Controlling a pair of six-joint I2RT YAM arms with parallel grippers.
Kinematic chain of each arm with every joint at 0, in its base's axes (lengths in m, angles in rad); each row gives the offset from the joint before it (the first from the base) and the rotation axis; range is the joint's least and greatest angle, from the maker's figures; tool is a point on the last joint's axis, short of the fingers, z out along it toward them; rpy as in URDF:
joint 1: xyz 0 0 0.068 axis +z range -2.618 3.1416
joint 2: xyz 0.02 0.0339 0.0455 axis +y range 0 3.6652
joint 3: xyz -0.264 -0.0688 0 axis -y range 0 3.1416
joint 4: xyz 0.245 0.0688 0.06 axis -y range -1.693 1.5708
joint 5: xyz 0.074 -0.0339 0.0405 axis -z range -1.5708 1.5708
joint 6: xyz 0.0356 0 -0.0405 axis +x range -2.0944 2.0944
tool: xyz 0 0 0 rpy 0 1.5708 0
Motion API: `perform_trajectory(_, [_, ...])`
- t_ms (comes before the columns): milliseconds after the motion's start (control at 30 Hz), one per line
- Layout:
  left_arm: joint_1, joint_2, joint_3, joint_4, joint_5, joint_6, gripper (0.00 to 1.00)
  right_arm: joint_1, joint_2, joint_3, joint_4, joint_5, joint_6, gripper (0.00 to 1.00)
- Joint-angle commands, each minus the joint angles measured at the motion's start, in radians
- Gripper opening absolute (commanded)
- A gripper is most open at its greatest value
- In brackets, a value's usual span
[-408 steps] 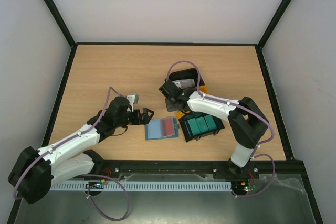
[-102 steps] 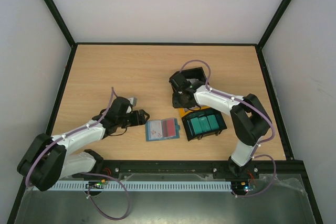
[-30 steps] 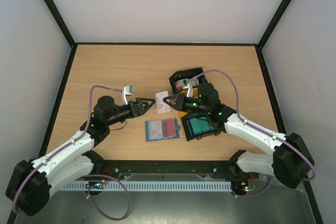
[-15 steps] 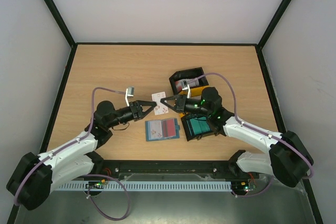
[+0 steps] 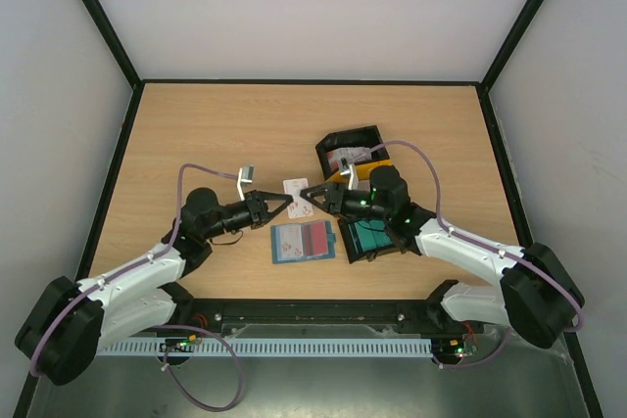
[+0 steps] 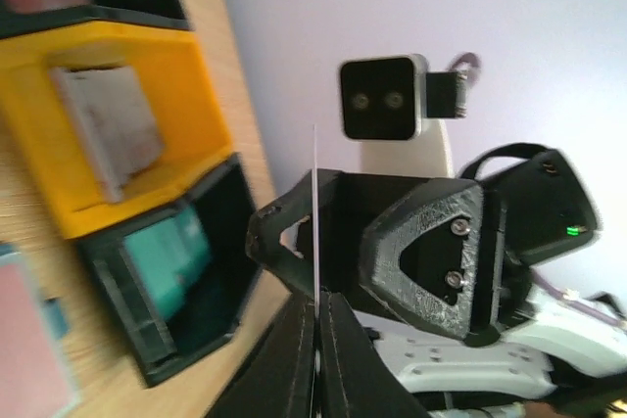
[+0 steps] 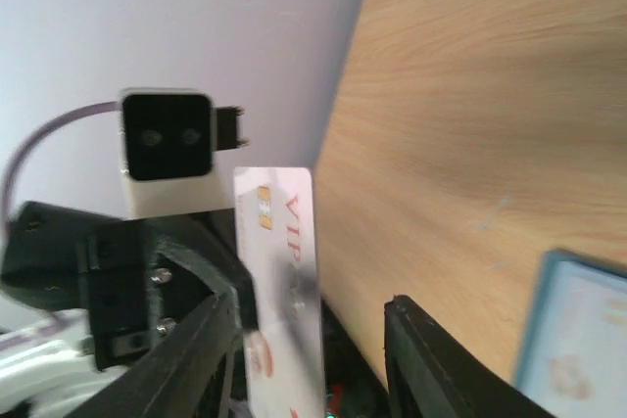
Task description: Put the credit cards into the card holder
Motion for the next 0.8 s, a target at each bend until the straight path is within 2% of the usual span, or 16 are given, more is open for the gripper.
perform_trajectory(0, [0.007, -0.032, 0.006, -0.246, -0.098, 0.159, 0.02, 0.006, -0.018, 0.021, -0.289, 0.166, -0.179, 0.43])
perform_trajectory(167, [0.059, -0.069, -0.063, -0.338, -0.14, 0.221, 0.02, 0.035, -0.027, 0.029, -0.448, 0.293, -0.257, 0.49])
perform_trajectory(333, [0.078, -0.076, -0.098, -0.389, -0.144, 0.261, 0.02, 0.165, 0.028, 0.083, -0.617, 0.591, -0.288, 0.54])
perform_trajectory(500, [0.074, -0.06, -0.168, -0.254, -0.062, 0.219, 0.02, 0.278, 0.145, 0.157, -0.773, 0.855, -0.245, 0.51])
perform_trajectory(767, [0.049, -0.022, -0.206, -0.225, -0.073, 0.204, 0.02, 0.369, 0.196, 0.19, -0.842, 0.977, -0.169, 0.52])
